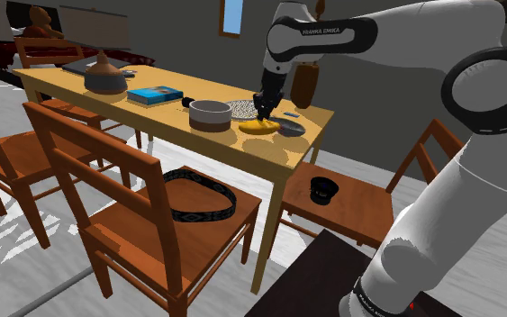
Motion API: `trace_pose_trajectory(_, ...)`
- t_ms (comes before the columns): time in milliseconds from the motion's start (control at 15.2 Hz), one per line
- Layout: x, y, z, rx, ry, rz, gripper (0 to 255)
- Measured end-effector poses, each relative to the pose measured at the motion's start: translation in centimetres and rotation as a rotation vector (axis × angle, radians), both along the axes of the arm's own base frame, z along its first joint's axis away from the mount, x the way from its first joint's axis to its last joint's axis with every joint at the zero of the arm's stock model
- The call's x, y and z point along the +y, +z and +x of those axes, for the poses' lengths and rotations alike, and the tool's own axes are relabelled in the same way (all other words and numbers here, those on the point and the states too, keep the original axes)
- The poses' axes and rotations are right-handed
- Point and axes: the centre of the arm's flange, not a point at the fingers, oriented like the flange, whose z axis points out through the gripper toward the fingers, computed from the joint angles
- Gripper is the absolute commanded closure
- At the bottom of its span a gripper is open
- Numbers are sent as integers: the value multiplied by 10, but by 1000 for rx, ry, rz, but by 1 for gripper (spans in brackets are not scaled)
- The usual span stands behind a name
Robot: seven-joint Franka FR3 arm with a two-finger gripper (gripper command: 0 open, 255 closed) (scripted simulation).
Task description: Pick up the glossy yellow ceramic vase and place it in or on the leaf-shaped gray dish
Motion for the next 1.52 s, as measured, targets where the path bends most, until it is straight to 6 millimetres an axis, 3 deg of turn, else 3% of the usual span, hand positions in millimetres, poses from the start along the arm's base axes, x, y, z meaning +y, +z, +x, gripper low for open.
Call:
trace_pose_trajectory(1056, 1, 84, 1, 0, 0, 0, 255)
trace_pose_trajectory(1254, -24, 98, -3, 0, -1, 0, 255)
trace_pose_trajectory(1518, -77, 111, -11, 0, -2, 0, 255)
